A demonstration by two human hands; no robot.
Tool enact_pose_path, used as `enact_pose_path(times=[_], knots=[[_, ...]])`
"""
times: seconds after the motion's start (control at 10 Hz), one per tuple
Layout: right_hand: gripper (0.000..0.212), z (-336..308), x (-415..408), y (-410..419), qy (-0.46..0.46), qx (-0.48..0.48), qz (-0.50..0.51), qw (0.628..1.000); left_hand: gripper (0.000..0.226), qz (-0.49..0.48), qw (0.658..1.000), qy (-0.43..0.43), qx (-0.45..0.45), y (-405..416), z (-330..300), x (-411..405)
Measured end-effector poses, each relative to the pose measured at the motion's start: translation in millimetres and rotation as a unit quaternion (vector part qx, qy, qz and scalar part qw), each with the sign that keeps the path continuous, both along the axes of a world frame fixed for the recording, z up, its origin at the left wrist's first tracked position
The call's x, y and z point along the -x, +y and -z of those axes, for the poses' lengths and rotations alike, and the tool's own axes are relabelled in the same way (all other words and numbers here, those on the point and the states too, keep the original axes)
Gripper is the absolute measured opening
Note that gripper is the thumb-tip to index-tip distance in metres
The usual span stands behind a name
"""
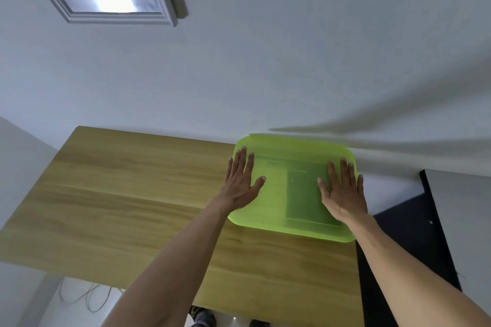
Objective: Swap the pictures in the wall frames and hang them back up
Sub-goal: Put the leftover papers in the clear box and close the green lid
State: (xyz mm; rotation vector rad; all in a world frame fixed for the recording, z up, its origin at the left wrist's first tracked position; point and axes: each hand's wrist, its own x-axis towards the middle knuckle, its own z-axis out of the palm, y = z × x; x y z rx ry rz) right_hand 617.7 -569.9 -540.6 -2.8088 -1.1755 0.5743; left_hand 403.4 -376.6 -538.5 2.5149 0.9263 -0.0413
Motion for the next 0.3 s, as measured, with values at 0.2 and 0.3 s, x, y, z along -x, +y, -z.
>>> enact_pose_path(times=[0.2,0.3], knots=[[0.053,-18,49,-15,-0.070,-0.230,0.065,0.968,0.071,-0.208,0.963,-0.171,0.020,-31,-3,85],[0.047,-9,109,-73,-0.098,-0.327,0.074,0.937,0.057,-0.309,0.922,-0.229,0.045,-76,7,160]])
